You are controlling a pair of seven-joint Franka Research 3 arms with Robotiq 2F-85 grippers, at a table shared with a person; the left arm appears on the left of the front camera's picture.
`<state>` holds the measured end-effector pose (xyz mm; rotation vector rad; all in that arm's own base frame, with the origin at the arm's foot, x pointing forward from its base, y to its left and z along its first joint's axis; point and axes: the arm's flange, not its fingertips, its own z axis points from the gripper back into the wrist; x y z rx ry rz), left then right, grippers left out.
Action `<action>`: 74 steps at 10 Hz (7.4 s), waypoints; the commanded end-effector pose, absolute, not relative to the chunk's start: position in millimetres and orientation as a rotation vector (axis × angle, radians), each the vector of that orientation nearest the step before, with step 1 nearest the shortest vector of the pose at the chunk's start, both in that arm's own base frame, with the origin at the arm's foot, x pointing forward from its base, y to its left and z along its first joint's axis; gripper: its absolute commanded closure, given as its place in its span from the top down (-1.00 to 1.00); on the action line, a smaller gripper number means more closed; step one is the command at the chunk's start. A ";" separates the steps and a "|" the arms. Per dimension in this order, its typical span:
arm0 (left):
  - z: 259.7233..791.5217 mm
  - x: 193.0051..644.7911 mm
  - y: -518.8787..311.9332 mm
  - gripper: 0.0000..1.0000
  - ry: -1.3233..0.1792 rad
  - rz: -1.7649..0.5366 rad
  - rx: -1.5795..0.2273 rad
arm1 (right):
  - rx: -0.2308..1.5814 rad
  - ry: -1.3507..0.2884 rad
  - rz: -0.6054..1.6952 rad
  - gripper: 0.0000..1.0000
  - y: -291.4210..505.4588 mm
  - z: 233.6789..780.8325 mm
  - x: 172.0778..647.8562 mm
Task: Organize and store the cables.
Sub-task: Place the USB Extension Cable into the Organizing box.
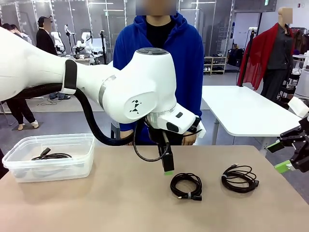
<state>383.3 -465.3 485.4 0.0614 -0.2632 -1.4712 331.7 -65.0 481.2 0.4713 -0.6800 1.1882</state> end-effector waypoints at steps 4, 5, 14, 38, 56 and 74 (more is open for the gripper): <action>485.3 379.5 -463.4 1.00 -0.264 -1.463 0.064 | 0.484 -0.688 1.183 1.00 -64.4 480.6 331.1; 485.3 379.5 -463.4 1.00 -0.264 -1.463 0.064 | 0.484 -0.688 1.183 1.00 -64.4 480.6 331.1; 440.8 405.3 -533.6 1.00 -0.289 -1.505 0.124 | 0.484 -0.688 1.183 1.00 -64.4 480.6 331.1; 319.9 460.9 -576.4 1.00 -0.004 -1.573 -0.132 | 0.484 -0.688 1.183 1.00 -64.4 480.6 331.1; 320.1 456.2 -576.1 -1.00 0.054 -1.551 -0.029 | 0.484 -0.688 1.183 1.00 -64.4 480.6 331.1; 398.3 435.6 -559.2 -0.67 0.026 -1.573 -0.008 | 0.484 -0.688 1.183 1.00 -64.4 480.6 331.1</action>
